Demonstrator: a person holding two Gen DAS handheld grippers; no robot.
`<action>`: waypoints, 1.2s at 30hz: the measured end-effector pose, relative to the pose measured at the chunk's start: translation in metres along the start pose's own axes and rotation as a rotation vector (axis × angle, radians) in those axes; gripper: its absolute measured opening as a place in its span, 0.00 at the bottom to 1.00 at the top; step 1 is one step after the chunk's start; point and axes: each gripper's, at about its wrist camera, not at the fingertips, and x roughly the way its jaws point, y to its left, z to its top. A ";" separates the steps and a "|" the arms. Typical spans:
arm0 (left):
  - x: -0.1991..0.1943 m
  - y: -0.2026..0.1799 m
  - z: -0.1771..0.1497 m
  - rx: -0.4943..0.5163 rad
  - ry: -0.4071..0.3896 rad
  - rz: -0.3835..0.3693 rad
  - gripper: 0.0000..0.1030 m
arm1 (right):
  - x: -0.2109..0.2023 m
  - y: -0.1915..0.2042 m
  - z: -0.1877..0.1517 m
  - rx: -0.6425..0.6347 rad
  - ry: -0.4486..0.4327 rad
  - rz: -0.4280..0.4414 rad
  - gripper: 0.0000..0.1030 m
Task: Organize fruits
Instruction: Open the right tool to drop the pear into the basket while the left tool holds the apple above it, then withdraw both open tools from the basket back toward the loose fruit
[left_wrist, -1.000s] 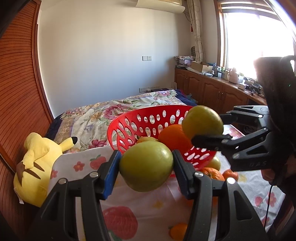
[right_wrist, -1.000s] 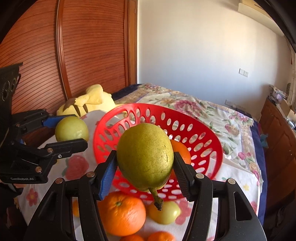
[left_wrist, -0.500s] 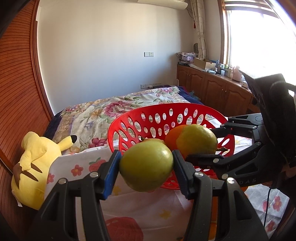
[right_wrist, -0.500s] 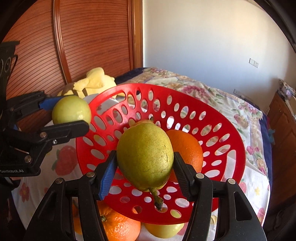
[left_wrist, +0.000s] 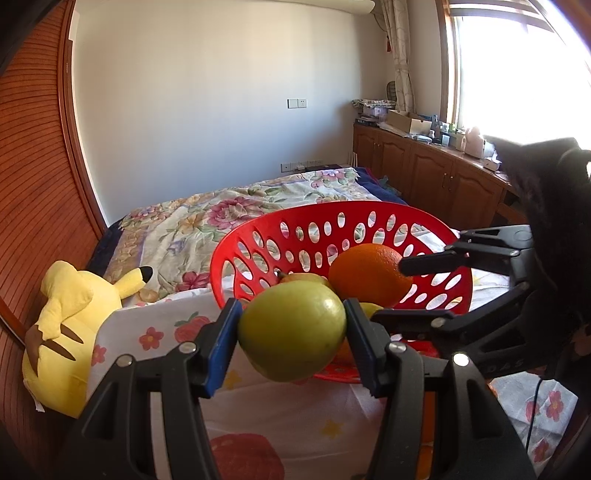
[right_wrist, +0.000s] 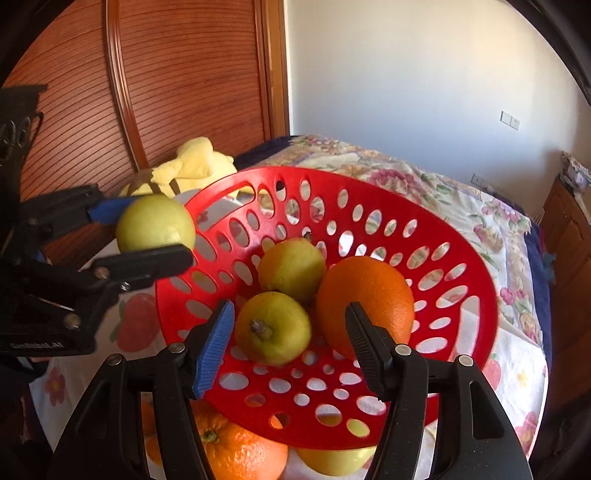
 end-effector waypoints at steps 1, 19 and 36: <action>0.001 -0.002 0.000 0.002 0.002 0.001 0.54 | -0.003 -0.002 -0.001 0.007 -0.007 -0.001 0.64; 0.029 -0.024 0.006 0.051 0.054 0.020 0.54 | -0.041 -0.028 -0.026 0.095 -0.082 -0.031 0.66; 0.009 -0.029 -0.002 0.023 0.029 0.012 0.57 | -0.066 -0.021 -0.042 0.114 -0.135 -0.045 0.69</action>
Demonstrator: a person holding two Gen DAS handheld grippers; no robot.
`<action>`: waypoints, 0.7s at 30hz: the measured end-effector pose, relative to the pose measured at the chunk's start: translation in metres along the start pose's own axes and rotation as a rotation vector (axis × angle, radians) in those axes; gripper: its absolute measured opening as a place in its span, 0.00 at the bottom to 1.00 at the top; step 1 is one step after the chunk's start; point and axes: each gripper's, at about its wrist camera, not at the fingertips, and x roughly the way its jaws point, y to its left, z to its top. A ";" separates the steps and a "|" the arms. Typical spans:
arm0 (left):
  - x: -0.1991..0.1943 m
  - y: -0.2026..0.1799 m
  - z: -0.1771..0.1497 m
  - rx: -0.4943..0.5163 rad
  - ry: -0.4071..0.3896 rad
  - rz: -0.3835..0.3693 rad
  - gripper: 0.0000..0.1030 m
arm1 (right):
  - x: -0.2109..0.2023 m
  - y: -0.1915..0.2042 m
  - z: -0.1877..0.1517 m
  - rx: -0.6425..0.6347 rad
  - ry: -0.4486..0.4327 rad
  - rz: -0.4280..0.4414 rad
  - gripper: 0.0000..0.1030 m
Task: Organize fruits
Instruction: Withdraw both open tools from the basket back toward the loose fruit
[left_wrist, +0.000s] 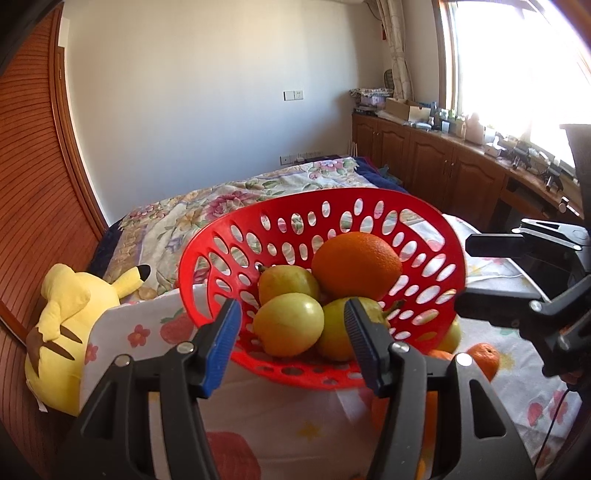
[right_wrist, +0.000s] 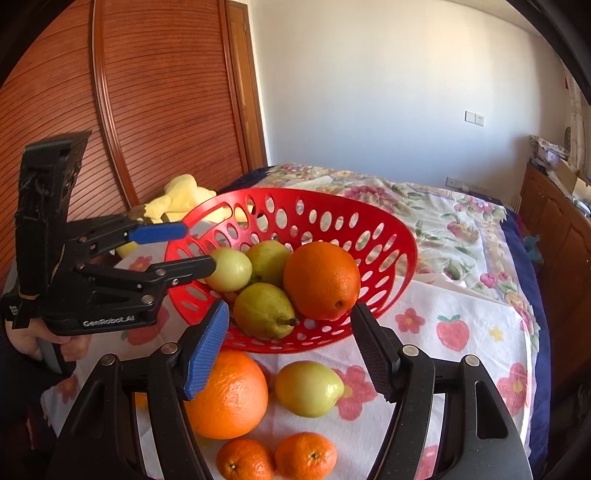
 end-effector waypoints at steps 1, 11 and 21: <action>-0.004 0.000 -0.002 -0.005 -0.005 -0.003 0.57 | -0.002 0.001 0.000 0.004 -0.002 -0.001 0.69; -0.050 -0.003 -0.038 -0.033 -0.027 -0.023 0.59 | -0.031 0.009 -0.024 0.054 -0.010 -0.020 0.72; -0.069 -0.016 -0.084 -0.045 -0.008 -0.029 0.59 | -0.062 0.022 -0.061 0.076 -0.014 -0.063 0.73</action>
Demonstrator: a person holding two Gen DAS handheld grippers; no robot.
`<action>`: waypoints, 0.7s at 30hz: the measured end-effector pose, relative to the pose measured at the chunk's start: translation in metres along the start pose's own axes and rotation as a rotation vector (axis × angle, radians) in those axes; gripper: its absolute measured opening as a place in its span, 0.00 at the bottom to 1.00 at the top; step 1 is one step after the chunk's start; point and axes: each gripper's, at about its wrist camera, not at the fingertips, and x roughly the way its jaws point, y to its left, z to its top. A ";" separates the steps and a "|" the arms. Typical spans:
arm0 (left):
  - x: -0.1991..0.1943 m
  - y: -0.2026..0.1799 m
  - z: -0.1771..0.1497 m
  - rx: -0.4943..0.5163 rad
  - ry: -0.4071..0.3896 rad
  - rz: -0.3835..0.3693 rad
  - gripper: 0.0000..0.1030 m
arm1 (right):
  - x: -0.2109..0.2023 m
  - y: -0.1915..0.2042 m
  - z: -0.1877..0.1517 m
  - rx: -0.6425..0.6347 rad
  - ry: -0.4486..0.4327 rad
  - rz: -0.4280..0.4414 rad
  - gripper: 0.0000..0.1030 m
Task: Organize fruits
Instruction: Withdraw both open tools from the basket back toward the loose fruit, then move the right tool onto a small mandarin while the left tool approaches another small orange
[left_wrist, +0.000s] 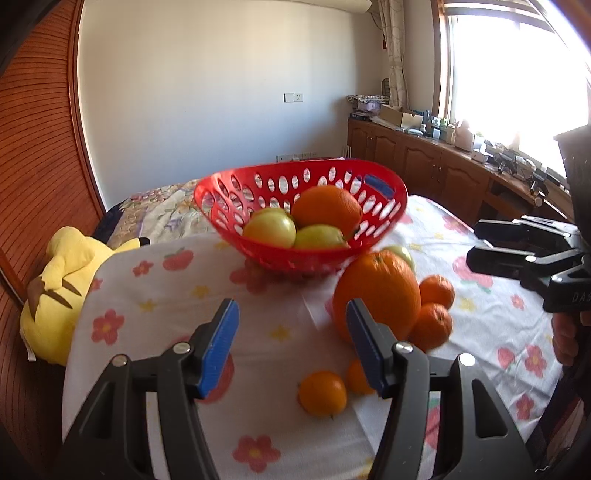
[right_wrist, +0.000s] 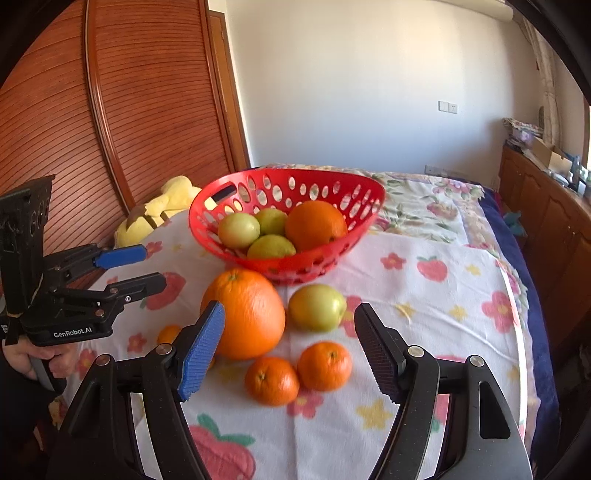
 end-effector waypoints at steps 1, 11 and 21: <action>0.000 -0.002 -0.005 -0.002 0.004 -0.003 0.59 | -0.002 0.001 -0.004 -0.001 -0.001 -0.007 0.73; 0.000 -0.011 -0.039 -0.014 0.045 0.008 0.59 | -0.002 0.013 -0.034 0.003 0.036 -0.009 0.72; 0.010 -0.014 -0.056 -0.017 0.081 0.013 0.59 | 0.013 0.022 -0.055 0.023 0.064 0.007 0.68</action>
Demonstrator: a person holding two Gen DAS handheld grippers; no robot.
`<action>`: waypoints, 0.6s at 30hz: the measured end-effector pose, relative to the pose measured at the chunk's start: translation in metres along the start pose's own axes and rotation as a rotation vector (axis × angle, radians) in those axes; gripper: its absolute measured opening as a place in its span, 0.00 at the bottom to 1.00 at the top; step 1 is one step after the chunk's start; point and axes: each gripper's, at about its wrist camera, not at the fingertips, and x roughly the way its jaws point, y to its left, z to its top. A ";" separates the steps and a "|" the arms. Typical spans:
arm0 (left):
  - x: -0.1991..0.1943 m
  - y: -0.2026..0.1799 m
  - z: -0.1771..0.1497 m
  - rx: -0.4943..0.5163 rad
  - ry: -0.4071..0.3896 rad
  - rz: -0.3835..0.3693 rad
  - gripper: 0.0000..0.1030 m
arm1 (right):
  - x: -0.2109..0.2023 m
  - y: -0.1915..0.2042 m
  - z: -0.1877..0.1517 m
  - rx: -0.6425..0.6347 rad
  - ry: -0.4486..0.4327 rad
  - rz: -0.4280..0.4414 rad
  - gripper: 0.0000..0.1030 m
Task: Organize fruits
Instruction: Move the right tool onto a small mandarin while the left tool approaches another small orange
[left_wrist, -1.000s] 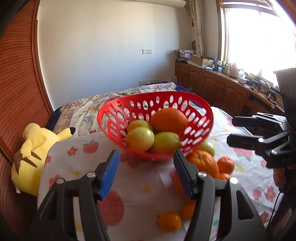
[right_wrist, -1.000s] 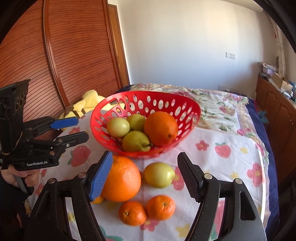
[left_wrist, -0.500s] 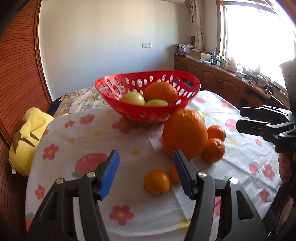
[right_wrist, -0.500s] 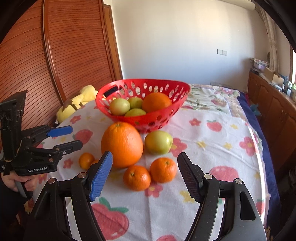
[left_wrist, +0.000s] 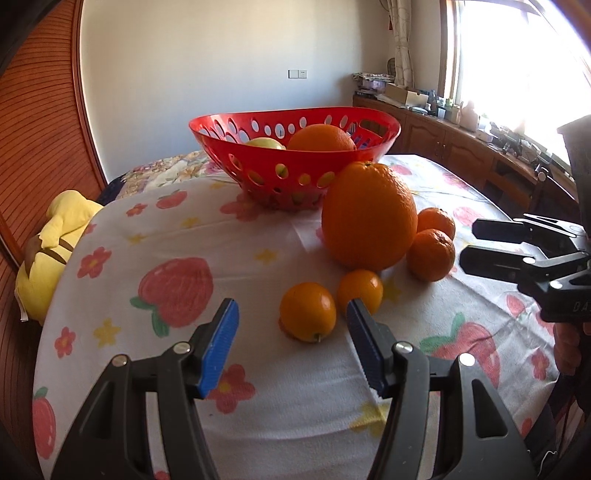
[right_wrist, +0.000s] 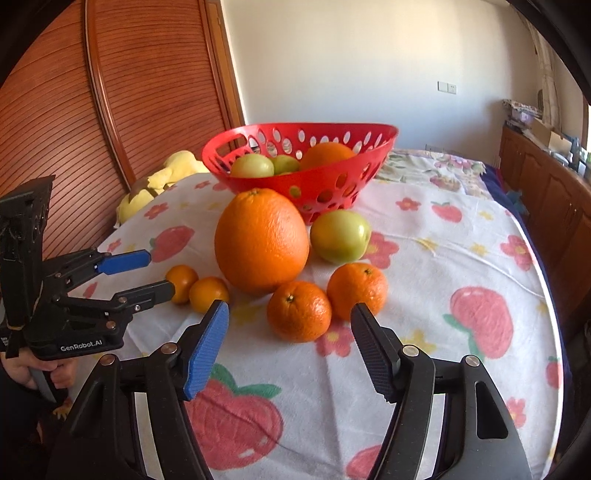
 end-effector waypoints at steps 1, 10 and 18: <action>0.000 -0.001 -0.001 0.005 0.002 0.000 0.59 | 0.001 0.001 0.000 -0.002 0.003 -0.002 0.66; 0.006 -0.006 -0.011 0.009 0.034 -0.024 0.59 | 0.021 0.005 -0.001 -0.031 0.038 -0.035 0.64; 0.005 -0.003 -0.011 -0.004 0.031 -0.030 0.59 | 0.036 0.004 -0.003 -0.029 0.094 -0.042 0.61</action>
